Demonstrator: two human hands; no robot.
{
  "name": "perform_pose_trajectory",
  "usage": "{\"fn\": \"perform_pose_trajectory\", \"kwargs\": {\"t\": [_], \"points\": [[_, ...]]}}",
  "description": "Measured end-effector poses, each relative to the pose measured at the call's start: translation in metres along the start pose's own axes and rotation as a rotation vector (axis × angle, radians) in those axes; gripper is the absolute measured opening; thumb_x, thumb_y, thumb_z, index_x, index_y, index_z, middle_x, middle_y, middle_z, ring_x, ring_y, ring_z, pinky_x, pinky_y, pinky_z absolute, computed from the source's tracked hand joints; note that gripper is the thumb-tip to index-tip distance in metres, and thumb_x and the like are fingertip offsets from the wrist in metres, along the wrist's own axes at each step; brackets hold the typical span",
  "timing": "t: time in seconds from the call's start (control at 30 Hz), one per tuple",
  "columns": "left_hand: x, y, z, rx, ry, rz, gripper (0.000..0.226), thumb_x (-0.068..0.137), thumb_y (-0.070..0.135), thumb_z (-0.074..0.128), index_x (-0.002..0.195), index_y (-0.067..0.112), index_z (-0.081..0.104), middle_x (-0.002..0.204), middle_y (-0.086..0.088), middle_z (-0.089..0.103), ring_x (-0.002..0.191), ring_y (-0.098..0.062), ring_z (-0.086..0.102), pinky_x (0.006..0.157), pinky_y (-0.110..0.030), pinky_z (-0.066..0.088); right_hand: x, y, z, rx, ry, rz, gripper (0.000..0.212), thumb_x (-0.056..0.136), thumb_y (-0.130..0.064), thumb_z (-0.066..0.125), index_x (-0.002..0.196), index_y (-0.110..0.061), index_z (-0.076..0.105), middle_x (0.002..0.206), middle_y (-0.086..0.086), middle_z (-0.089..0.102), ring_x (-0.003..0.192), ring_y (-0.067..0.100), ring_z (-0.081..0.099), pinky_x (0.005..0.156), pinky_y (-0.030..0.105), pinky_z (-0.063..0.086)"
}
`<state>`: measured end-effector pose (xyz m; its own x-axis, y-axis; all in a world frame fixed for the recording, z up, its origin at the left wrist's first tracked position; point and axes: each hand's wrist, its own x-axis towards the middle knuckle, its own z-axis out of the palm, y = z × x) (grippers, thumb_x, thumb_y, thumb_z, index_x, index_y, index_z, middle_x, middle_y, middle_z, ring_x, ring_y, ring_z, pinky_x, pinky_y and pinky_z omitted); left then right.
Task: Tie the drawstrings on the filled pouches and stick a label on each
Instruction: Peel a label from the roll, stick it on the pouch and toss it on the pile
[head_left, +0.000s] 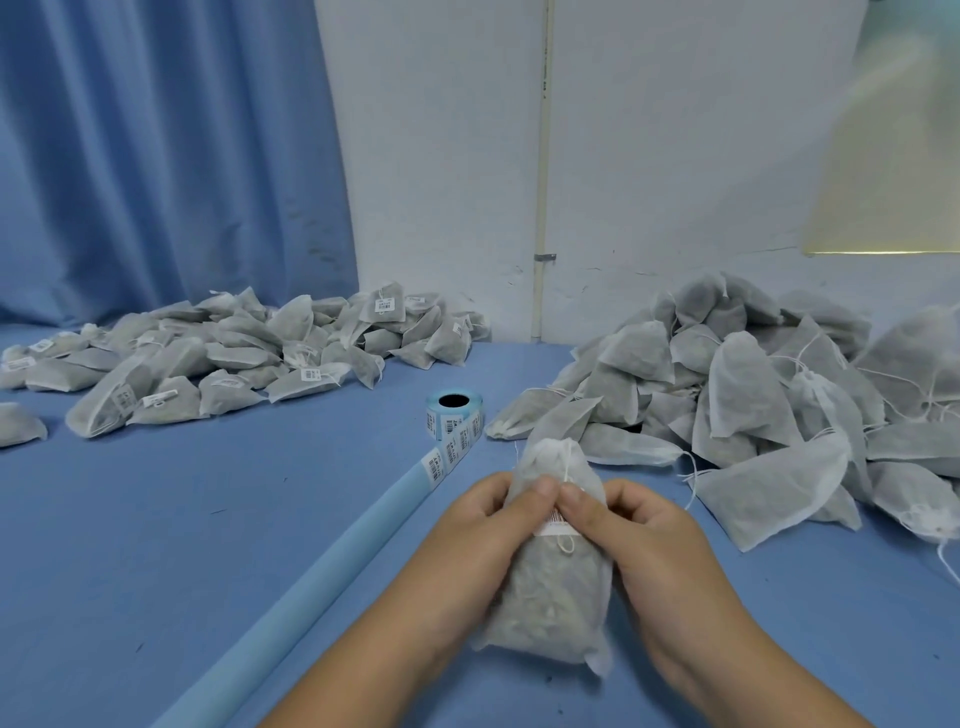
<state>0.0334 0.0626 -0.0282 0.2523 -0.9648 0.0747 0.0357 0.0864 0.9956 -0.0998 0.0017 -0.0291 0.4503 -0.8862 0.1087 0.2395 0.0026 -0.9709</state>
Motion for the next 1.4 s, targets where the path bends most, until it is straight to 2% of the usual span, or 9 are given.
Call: {"fn": "perform_pose_trajectory", "kwargs": {"t": [0.2,0.33,0.4,0.57,0.73,0.83,0.97,1.17,1.4], "points": [[0.001,0.002,0.006,-0.028,0.171,0.085,0.033,0.072,0.051,0.065,0.082,0.02,0.072,0.091,-0.009,0.075,0.082,-0.022,0.071,0.082,-0.043,0.055,-0.004,-0.003,0.008,0.183,-0.08,0.149,0.036,0.085,-0.038,0.06,0.096,-0.007,0.075,0.099,0.017,0.074,0.092,0.028,0.072,0.074,0.037,0.058],[0.008,0.009,-0.001,-0.081,0.329,0.133,0.031,0.087,0.044,0.068,0.083,0.014,0.071,0.085,-0.01,0.075,0.08,-0.026,0.072,0.074,-0.04,0.057,-0.005,-0.008,0.021,-0.001,-0.249,0.104,0.039,0.077,-0.05,0.065,0.104,-0.023,0.074,0.103,0.007,0.074,0.098,0.026,0.07,0.083,0.044,0.055],[0.011,0.013,-0.009,-0.112,0.393,0.136,0.031,0.093,0.04,0.061,0.084,0.013,0.071,0.08,-0.006,0.075,0.072,-0.019,0.07,0.067,-0.035,0.054,-0.004,-0.008,0.031,-0.115,-0.286,0.081,0.036,0.071,-0.039,0.08,0.104,-0.027,0.072,0.096,0.002,0.075,0.083,0.016,0.071,0.063,0.036,0.054],[0.022,0.02,-0.03,-0.524,0.495,0.009,0.047,0.1,0.045,0.044,0.095,0.008,0.072,0.086,-0.011,0.077,0.079,-0.026,0.073,0.082,-0.043,0.056,0.02,-0.015,0.062,-0.205,-0.298,0.116,0.012,0.077,-0.027,0.071,0.086,-0.02,0.073,0.075,0.004,0.071,0.057,0.013,0.059,0.045,0.026,0.044],[0.027,0.025,-0.06,-0.606,0.74,0.023,0.037,0.102,0.042,0.038,0.088,0.018,0.062,0.079,-0.001,0.071,0.062,-0.017,0.064,0.055,-0.028,0.043,0.08,-0.039,0.115,-0.129,-0.253,0.23,0.015,0.079,-0.024,0.069,0.074,-0.012,0.062,0.053,0.005,0.055,0.039,0.013,0.046,0.037,0.02,0.038],[0.028,0.024,-0.069,-0.555,0.816,0.034,0.035,0.102,0.045,0.038,0.096,0.021,0.064,0.098,-0.002,0.064,0.067,-0.019,0.06,0.057,-0.029,0.041,0.119,-0.065,0.155,0.211,-0.311,0.12,0.021,0.089,-0.009,0.066,0.105,0.001,0.059,0.095,0.015,0.067,0.081,0.02,0.068,0.069,0.022,0.058],[0.027,0.023,-0.069,-0.549,0.757,0.036,0.036,0.101,0.044,0.04,0.098,0.019,0.065,0.097,-0.004,0.064,0.063,-0.019,0.058,0.058,-0.029,0.041,0.139,-0.071,0.172,0.297,-0.298,0.05,0.052,0.091,0.003,0.059,0.137,-0.001,0.036,0.11,0.015,0.058,0.108,0.026,0.063,0.09,0.028,0.053],[0.03,0.023,-0.062,-0.499,0.559,0.064,0.032,0.098,0.034,0.045,0.081,0.015,0.065,0.061,0.002,0.06,0.045,-0.011,0.049,0.049,-0.024,0.036,0.114,-0.026,0.131,0.049,-0.318,0.156,0.012,0.091,-0.004,0.057,0.102,-0.003,0.061,0.087,0.013,0.071,0.066,0.021,0.071,0.063,0.03,0.058],[0.029,0.013,-0.05,-0.288,0.359,0.011,0.016,0.09,0.017,0.053,0.084,0.012,0.066,0.061,-0.001,0.058,0.046,-0.013,0.049,0.045,-0.022,0.036,0.078,-0.004,0.048,-0.003,-0.206,0.156,0.016,0.092,-0.004,0.051,0.092,-0.006,0.067,0.073,0.006,0.071,0.067,0.021,0.071,0.056,0.025,0.052]]}}
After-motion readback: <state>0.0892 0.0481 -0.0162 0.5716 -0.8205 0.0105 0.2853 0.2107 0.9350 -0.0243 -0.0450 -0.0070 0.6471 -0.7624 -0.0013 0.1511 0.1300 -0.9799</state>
